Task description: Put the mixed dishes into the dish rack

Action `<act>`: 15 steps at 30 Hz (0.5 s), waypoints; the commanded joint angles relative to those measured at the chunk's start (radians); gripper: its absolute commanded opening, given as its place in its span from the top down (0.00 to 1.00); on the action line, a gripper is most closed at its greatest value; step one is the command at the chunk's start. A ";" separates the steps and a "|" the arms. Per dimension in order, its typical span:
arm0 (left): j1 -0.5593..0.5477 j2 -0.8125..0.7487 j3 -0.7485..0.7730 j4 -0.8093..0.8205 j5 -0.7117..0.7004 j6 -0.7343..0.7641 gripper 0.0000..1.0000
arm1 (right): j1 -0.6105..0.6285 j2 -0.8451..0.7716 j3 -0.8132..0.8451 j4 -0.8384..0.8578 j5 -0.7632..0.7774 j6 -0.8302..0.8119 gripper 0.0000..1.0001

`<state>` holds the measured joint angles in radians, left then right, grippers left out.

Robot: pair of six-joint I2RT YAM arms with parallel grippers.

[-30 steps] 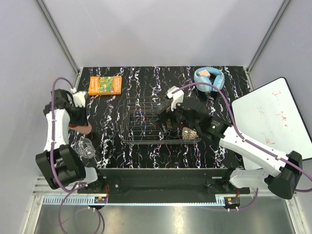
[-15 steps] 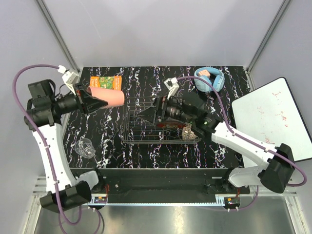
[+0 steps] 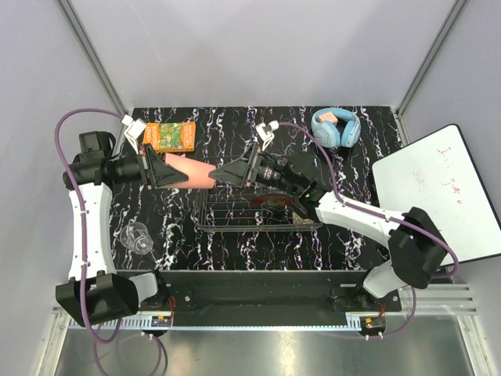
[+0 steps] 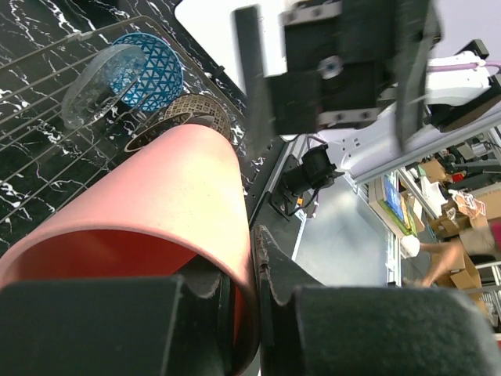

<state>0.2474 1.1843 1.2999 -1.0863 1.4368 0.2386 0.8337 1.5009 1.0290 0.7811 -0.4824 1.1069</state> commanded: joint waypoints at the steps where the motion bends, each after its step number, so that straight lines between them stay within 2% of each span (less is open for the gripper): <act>1: -0.011 -0.032 0.036 0.029 0.249 -0.002 1.00 | -0.005 -0.011 -0.041 0.023 0.013 -0.042 0.00; 9: -0.013 -0.032 0.052 0.029 0.249 0.010 1.00 | -0.005 -0.096 -0.055 -0.157 0.087 -0.246 0.00; 12: -0.020 -0.034 0.052 0.026 0.249 0.008 1.00 | -0.005 -0.071 -0.075 -0.115 0.093 -0.226 0.00; 15: -0.057 -0.037 0.045 0.022 0.247 0.010 1.00 | -0.005 -0.005 -0.086 0.012 0.059 -0.150 0.00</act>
<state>0.2264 1.1709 1.3087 -1.0801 1.4445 0.2390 0.8330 1.4483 0.9615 0.6674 -0.4198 0.9287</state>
